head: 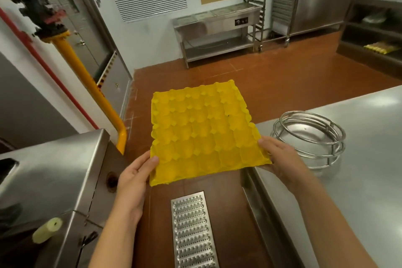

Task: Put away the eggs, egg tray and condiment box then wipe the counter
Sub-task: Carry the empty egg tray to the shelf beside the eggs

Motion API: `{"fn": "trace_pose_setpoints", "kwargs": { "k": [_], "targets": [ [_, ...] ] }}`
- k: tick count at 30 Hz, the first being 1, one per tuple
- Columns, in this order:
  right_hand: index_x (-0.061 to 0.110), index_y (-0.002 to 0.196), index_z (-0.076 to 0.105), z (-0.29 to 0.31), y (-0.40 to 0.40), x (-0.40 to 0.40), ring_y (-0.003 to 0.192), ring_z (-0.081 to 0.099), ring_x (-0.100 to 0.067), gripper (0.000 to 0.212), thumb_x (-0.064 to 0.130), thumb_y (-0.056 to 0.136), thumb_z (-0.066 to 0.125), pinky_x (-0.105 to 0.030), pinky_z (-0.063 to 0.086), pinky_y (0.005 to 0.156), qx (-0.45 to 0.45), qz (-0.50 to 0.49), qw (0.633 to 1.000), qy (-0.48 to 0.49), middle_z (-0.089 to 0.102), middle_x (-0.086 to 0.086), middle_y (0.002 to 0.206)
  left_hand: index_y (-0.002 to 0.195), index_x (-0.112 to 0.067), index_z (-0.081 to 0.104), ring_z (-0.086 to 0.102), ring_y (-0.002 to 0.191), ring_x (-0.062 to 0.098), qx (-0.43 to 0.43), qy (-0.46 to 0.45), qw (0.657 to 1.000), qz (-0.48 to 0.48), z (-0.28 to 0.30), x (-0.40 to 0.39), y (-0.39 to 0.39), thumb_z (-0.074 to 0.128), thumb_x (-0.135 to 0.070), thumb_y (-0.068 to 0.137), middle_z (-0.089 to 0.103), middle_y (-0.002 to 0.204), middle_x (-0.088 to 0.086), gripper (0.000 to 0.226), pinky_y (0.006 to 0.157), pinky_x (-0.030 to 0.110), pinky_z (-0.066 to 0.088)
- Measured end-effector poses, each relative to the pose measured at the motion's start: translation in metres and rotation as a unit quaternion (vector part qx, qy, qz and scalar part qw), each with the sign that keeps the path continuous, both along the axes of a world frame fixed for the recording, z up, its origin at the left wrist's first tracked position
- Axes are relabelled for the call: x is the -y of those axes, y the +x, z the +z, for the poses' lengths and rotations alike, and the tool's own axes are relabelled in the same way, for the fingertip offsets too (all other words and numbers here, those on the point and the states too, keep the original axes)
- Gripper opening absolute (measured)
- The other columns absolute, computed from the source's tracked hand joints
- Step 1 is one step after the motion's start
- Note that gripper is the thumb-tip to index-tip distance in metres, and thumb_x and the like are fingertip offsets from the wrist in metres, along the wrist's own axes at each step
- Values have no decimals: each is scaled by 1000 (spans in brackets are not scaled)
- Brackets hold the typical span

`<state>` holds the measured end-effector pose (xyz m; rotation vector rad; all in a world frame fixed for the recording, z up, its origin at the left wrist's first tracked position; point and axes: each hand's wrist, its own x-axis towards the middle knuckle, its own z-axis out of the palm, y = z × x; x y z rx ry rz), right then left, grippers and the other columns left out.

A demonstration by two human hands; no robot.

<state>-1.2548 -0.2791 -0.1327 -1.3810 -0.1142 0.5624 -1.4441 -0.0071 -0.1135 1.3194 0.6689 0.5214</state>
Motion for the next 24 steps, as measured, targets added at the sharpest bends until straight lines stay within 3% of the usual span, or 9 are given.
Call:
{"fn": "trace_pose_setpoints", "kwargs": {
  "k": [6, 11, 17, 24],
  "targets": [
    [22, 109, 72, -13, 40, -51, 94, 74, -22, 18, 21, 97, 59, -29, 60, 65, -12, 22, 1000, -1, 77, -4, 102, 120, -21, 67, 74, 97, 16, -8, -37, 999, 35, -16, -45, 30, 69, -17, 90, 77, 108, 2, 30, 65, 21, 59],
    [23, 108, 71, -30, 77, -117, 94, 74, -21, 17, 21, 97, 58, -37, 59, 80, -23, 36, 999, -25, 77, -3, 102, 112, -26, 69, 74, 94, 15, -13, -53, 997, 52, -37, -104, 59, 70, -15, 90, 77, 105, 0, 24, 64, 20, 57],
    [23, 107, 72, -42, 124, -214, 91, 75, -22, 17, 20, 96, 60, -29, 60, 64, -39, 37, 998, -44, 77, -5, 103, 117, -25, 67, 74, 95, 16, -20, -77, 995, 62, -59, -204, 106, 71, -15, 89, 77, 106, 1, 30, 63, 21, 58],
    [30, 101, 76, -48, 180, -302, 93, 74, -19, 18, 24, 96, 60, -30, 57, 69, -50, 18, 997, -58, 77, -3, 106, 116, -24, 68, 74, 97, 16, -26, -83, 996, 33, -65, -303, 176, 72, -15, 88, 77, 106, 2, 30, 65, 23, 59]
  ]
}}
